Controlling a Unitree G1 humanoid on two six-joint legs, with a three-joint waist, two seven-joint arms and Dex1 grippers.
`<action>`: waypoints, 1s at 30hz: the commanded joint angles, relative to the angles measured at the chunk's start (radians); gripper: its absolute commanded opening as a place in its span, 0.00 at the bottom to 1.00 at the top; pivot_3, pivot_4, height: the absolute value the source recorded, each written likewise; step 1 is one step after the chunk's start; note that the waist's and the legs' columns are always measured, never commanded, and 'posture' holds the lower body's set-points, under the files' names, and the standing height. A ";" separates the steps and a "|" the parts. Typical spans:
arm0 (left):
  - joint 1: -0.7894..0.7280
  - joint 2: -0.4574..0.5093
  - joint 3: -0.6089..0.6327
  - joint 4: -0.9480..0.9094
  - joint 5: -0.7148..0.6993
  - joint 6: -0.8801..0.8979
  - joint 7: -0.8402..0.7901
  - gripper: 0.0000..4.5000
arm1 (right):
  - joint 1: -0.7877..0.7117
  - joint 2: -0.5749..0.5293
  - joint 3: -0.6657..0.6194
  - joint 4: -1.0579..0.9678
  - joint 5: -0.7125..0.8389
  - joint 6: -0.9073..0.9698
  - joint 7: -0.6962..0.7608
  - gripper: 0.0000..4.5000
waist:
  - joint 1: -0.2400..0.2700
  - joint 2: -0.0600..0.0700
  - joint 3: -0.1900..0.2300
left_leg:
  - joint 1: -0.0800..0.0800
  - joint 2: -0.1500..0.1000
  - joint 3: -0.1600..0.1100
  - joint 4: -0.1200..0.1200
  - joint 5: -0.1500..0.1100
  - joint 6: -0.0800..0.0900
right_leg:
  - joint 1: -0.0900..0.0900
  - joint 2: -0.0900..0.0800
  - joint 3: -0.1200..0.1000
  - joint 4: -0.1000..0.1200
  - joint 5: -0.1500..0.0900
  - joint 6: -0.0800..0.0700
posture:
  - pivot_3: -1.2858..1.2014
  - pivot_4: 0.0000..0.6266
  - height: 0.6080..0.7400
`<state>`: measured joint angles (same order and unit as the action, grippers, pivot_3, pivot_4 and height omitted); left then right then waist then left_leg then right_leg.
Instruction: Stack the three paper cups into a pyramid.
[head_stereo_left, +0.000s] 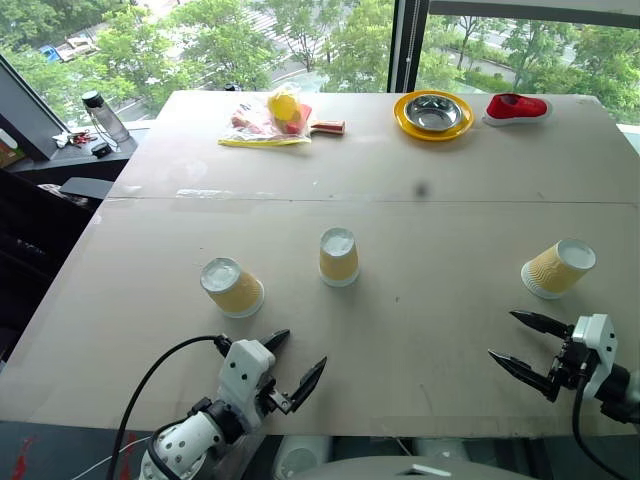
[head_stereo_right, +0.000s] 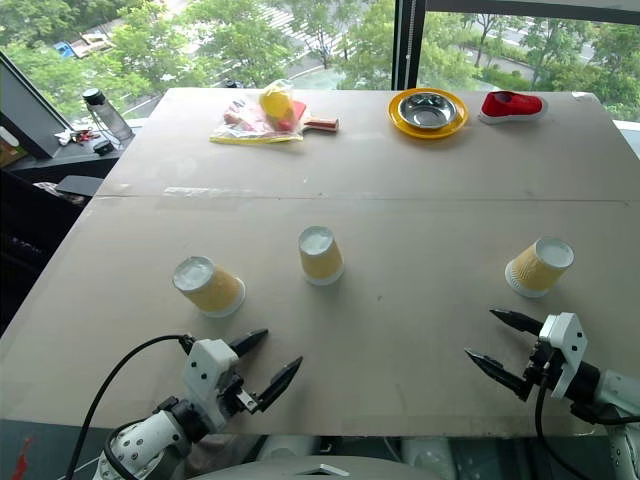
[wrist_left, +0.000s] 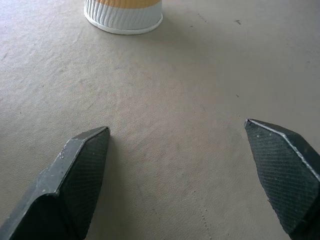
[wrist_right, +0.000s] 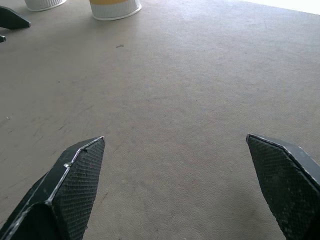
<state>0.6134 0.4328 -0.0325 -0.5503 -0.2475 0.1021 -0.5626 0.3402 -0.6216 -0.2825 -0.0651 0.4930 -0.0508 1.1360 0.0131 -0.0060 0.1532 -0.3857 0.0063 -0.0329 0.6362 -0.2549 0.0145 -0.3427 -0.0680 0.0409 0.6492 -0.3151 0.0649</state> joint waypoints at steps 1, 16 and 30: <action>0.014 -0.002 0.001 0.003 0.003 -0.011 0.002 0.99 | 0.007 0.006 -0.007 -0.021 -0.001 -0.029 -0.001 1.00 | 0.000 0.000 0.000 | 0.000 0.000 0.000 0.000 0.000 0.000 | 0.000 0.000 0.000 0.000 0.000 0.000 | 0.52 0.24 1.00; -0.012 0.011 0.032 0.004 -0.031 -0.007 -0.017 0.99 | -0.005 0.022 0.022 -0.015 -0.013 -0.038 -0.008 1.00 | -0.001 0.000 0.000 | 0.000 0.000 0.000 0.000 0.000 0.000 | 0.000 0.003 0.000 0.000 0.000 0.000 | 0.52 0.24 1.00; 0.012 -0.002 0.046 -0.014 -0.041 -0.058 -0.023 0.99 | -0.041 0.032 0.063 -0.018 -0.072 -0.019 -0.069 1.00 | -0.002 -0.001 0.001 | 0.000 0.000 0.000 0.000 0.000 0.000 | 0.000 0.001 0.000 0.000 0.000 0.000 | 0.52 0.24 1.00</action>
<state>0.6160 0.4354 -0.0055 -0.5356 -0.2752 0.0765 -0.5848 0.3136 -0.5965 -0.2313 -0.0645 0.4402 -0.0586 1.0960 0.0113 -0.0071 0.1538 -0.3858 0.0065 -0.0331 0.6362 -0.2549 0.0145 -0.3428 -0.0667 0.0411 0.6490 -0.3149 0.0651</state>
